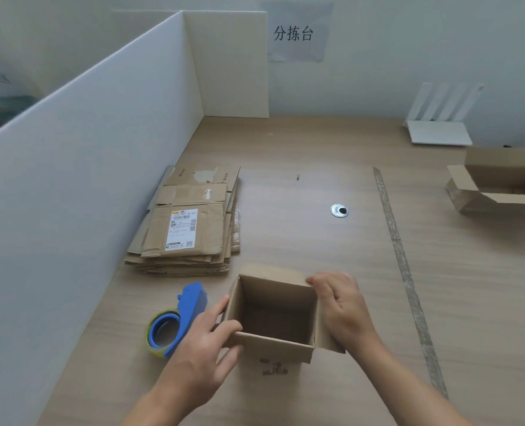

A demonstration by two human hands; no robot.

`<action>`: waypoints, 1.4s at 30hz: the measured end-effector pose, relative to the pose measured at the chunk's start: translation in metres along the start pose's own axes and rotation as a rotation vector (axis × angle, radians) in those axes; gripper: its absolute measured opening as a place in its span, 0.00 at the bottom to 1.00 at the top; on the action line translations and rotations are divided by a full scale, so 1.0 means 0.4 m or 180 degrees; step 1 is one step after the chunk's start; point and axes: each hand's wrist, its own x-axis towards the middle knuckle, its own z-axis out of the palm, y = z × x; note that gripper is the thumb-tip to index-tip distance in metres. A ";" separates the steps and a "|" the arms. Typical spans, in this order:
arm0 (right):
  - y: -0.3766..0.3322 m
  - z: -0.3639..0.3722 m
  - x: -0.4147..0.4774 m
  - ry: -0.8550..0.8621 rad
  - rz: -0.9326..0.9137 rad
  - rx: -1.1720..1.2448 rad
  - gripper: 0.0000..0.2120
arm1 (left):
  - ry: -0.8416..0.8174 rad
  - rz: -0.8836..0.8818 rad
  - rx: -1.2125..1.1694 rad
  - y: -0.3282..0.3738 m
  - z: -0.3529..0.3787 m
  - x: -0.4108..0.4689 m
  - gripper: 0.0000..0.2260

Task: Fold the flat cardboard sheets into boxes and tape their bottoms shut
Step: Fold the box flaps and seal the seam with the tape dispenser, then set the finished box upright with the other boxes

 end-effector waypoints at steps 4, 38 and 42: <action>-0.035 -0.050 0.022 -0.0015 -0.0164 -0.0534 0.19 | 0.0158 0.0004 -0.0110 0.000 0.012 -0.008 0.13; -0.067 -0.219 -0.175 -0.0268 -0.0182 -0.3305 0.20 | 0.0145 0.1515 0.0421 0.197 -0.013 0.325 0.17; -0.048 -0.324 -0.183 -0.0225 0.0152 -0.3322 0.18 | -0.0113 0.1629 0.0605 0.278 0.034 0.392 0.17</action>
